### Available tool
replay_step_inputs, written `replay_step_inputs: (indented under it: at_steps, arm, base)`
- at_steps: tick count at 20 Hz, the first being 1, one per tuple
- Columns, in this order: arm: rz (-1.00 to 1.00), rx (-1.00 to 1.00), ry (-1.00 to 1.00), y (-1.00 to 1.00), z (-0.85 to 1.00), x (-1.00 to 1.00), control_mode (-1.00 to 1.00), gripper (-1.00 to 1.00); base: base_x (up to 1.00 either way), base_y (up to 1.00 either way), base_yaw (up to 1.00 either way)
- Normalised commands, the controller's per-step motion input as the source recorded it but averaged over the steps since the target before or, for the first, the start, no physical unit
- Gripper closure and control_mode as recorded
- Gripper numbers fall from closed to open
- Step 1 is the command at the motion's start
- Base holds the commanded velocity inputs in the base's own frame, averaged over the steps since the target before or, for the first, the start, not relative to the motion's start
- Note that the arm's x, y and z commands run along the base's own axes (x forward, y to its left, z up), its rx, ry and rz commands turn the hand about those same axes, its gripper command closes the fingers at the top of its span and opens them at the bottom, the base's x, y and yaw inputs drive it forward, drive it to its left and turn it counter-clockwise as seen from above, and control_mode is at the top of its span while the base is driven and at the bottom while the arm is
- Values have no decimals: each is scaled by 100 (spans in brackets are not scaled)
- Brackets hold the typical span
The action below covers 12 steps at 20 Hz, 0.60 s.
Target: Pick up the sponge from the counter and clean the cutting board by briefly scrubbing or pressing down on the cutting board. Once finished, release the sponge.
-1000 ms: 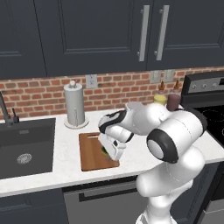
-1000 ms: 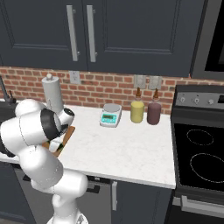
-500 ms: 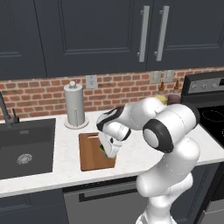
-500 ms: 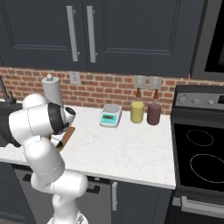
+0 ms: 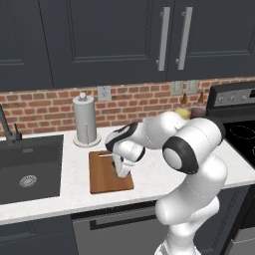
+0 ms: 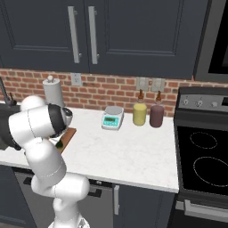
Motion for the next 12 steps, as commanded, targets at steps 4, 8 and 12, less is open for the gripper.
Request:
replay_step_inputs:
  at_steps: [4,8,12]
  arm:
    - [-19,0,-26,32,-25,8,-100,100]
    - [-18,0,-20,10,-13,23,-100,100]
    - [-17,0,-11,0,-14,35,-100,100]
  base:
    - [0,0,0]
    - [0,0,0]
    - [0,0,0]
